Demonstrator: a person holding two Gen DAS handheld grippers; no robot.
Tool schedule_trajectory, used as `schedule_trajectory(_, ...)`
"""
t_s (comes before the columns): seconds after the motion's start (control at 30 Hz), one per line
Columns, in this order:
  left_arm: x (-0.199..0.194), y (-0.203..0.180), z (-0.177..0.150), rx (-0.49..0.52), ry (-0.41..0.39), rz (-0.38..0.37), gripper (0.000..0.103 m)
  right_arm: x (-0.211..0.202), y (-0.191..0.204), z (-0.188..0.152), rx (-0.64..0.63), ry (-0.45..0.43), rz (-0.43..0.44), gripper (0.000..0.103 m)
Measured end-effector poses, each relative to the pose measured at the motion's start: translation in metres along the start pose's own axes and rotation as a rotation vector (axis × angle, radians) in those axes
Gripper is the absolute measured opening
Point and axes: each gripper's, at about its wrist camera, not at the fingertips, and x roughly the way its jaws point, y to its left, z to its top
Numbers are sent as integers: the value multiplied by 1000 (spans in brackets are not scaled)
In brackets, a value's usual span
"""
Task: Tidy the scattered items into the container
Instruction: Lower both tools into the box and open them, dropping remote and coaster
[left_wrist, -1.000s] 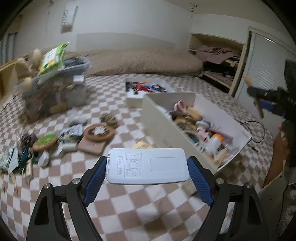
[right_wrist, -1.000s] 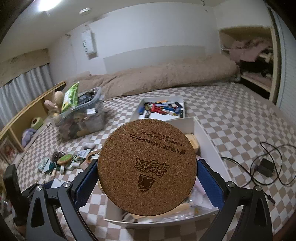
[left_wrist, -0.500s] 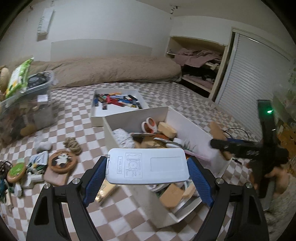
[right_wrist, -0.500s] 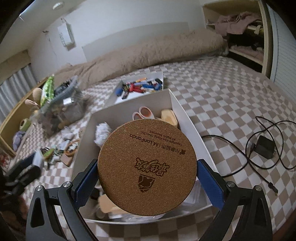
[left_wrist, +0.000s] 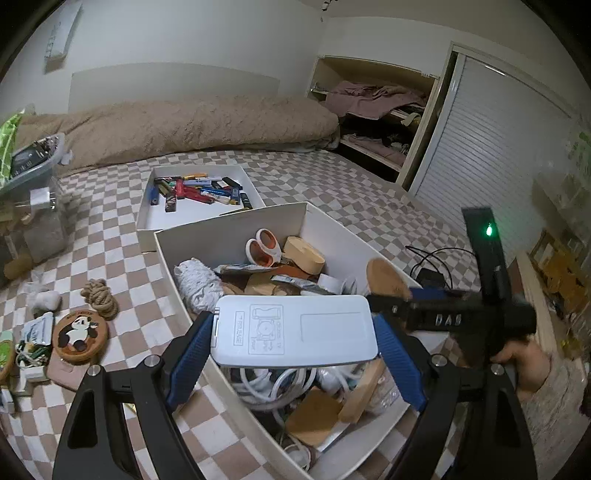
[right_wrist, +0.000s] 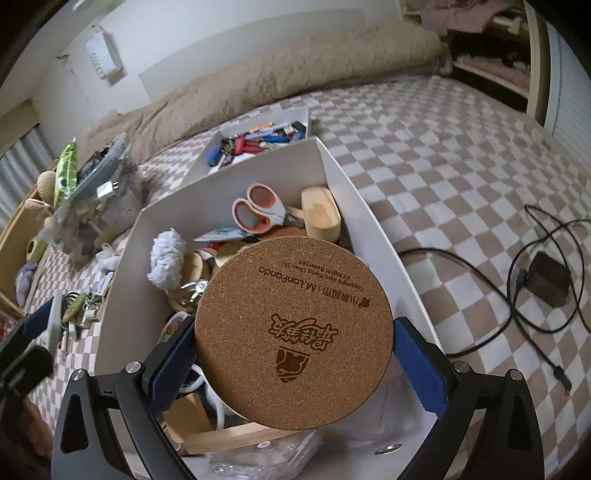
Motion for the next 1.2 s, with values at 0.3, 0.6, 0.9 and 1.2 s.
schedule_trajectory(0.3, 17, -1, 6, 80, 2, -33, 87, -9, 8, -11, -81, -15, -44, 103)
schedule_trajectory(0.6, 37, -7, -1, 209, 94, -93, 87, -28, 2, -11, -32, -61, -10, 103)
schedule_trajectory(0.9, 45, -8, -17, 299, 203, -124, 87, -47, 7, -13, -21, -102, 35, 103)
schedule_trajectory(1.2, 34, 3, -20, 237, 188, -131, 100, -53, 13, -15, -13, -116, 44, 103)
